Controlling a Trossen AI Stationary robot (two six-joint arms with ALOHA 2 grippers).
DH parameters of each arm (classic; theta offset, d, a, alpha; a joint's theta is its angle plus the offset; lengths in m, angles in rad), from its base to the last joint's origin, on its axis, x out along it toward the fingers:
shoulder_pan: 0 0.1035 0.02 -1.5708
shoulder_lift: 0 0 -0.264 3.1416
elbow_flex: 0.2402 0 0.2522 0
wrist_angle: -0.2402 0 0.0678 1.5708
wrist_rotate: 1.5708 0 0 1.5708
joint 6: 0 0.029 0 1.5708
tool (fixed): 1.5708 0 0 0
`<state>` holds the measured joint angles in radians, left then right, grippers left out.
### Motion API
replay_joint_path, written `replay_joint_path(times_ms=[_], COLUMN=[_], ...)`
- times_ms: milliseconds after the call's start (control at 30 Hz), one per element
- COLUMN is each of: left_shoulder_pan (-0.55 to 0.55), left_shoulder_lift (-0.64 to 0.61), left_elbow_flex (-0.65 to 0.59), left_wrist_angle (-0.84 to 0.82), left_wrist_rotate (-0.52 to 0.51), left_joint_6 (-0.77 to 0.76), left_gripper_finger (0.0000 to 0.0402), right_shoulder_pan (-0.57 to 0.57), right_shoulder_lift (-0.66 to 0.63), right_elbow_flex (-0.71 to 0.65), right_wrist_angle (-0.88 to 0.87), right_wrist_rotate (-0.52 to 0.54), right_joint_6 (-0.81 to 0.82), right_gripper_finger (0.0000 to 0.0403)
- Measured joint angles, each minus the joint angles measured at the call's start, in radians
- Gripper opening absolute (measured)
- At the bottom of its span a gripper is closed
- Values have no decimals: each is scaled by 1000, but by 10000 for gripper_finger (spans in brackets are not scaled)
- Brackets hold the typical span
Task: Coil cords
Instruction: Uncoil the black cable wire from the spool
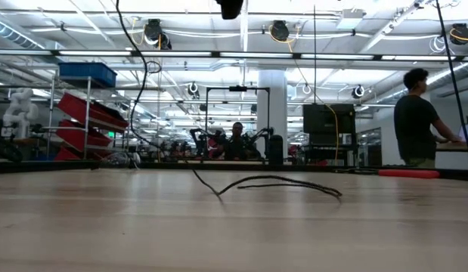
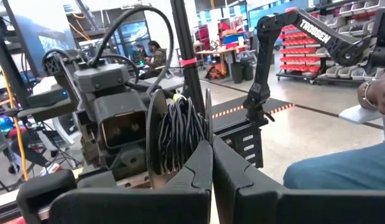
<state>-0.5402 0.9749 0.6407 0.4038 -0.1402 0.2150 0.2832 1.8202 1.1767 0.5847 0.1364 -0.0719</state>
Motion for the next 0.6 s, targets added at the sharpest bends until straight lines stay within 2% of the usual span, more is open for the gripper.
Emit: replay_joint_path(times_ms=[67,333,600], left_shoulder_pan=[0,0,0], left_shoulder_lift=[0,0,0], left_elbow_flex=[0,0,0], left_wrist_angle=[0,0,0], left_wrist_rotate=[0,0,-1], left_joint_6=[0,1,0], left_gripper_finger=[0,0,0], right_shoulder_pan=[0,0,0], right_shoulder_lift=[0,0,0], right_elbow_flex=[0,0,0], right_wrist_angle=[8,18,29], right_wrist_rotate=[-31,-38,-38], right_joint_6=[0,12,47], right_gripper_finger=[136,88,7])
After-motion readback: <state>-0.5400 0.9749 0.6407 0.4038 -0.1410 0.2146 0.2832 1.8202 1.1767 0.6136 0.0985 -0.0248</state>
